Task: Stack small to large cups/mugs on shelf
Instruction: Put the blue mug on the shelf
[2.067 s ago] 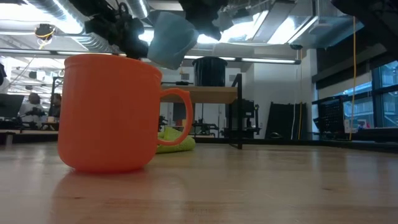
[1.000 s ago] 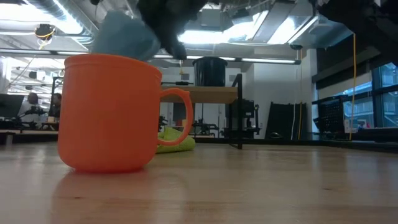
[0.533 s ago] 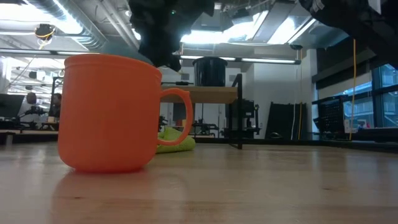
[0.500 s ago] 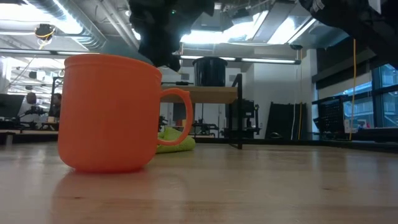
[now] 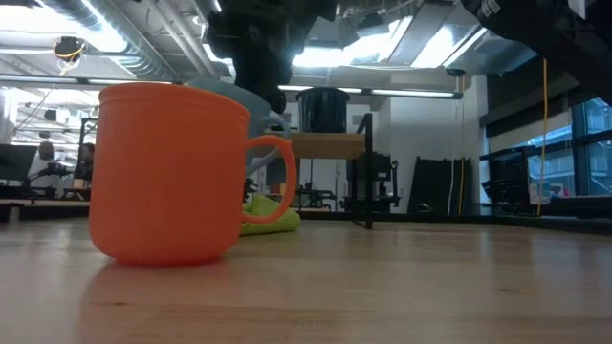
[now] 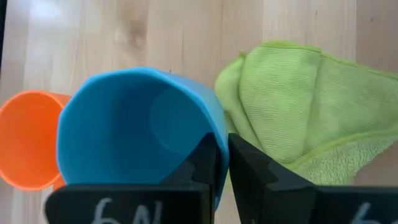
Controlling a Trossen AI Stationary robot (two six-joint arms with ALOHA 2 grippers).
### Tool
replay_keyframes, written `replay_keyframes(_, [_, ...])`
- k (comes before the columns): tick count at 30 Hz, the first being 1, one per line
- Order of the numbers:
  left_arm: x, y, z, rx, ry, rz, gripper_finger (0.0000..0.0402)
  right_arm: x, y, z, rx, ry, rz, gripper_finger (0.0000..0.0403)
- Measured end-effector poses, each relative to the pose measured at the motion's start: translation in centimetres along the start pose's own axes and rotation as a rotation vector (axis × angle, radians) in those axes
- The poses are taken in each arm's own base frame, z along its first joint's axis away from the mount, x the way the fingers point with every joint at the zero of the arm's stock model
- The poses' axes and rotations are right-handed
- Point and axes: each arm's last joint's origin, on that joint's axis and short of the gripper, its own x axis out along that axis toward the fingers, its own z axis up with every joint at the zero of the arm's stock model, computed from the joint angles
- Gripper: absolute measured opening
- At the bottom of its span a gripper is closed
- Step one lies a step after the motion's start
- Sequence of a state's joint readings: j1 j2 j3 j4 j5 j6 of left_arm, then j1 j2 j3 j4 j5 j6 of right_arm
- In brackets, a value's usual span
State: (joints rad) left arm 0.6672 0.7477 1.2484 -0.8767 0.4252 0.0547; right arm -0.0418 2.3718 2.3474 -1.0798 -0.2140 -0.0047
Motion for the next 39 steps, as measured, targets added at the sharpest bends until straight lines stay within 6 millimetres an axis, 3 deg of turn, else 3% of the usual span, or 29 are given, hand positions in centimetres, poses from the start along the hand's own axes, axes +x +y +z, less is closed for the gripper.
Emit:
replay_keyframes(9, [0.3,-0.1,0.0,0.007,0.009,0.004,0.0001,0.0,0.1,-0.8,0.007,0.082,-0.009,0.0037])
replay_keyframes(18, [1.2,-0.1,-0.6,-0.002,0.030,-0.003,0.0001,-0.1,0.5,-1.9,0.046,0.197,-0.124,0.0037])
replay_keyframes(27, [3.1,0.1,-2.1,-0.005,0.061,-0.035,0.0003,-0.1,2.3,-2.3,0.120,0.236,-0.106,0.0037])
replay_keyframes(39, [3.2,-0.1,-1.9,0.017,0.030,-0.054,0.0003,0.1,3.4,-2.4,0.175,0.237,-0.079,0.0037])
